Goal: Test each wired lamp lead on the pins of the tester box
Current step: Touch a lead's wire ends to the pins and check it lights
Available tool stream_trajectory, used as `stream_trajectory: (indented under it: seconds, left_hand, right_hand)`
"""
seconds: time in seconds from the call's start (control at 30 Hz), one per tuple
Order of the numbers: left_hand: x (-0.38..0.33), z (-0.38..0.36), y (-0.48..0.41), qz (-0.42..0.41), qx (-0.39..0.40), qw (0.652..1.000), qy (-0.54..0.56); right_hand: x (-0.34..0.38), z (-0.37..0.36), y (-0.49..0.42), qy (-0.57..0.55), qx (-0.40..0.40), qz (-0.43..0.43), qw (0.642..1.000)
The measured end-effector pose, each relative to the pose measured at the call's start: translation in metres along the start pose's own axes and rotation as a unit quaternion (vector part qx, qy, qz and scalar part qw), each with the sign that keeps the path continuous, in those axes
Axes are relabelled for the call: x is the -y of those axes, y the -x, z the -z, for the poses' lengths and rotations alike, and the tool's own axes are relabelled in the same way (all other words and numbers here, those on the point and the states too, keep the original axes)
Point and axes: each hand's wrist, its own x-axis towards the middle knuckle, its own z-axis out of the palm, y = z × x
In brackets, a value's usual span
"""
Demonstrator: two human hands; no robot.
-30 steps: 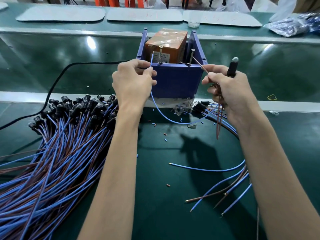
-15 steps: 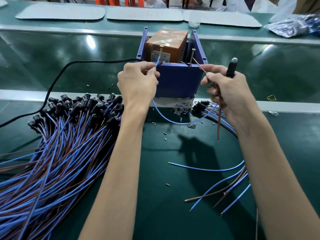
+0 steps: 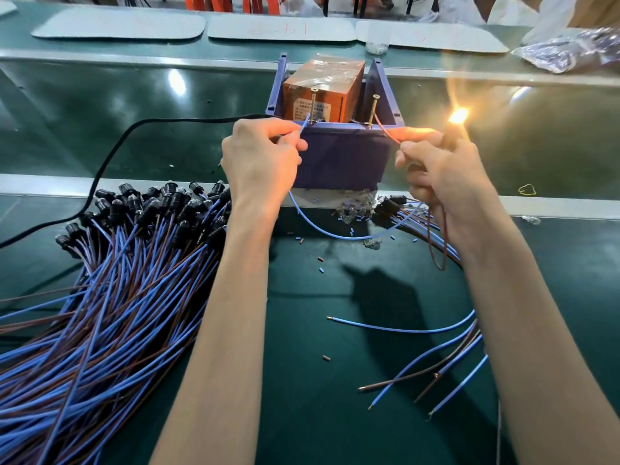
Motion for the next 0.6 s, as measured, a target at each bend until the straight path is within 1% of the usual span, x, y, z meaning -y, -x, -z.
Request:
stream_trajectory:
  seconds: [0.6]
  left_hand:
    - [-0.0010,0.0003,0.0015,-0.002,0.010,1.000,-0.003]
  right_hand:
    - [-0.0034,0.0020,-0.0014,0.030,0.007,0.010,0.999]
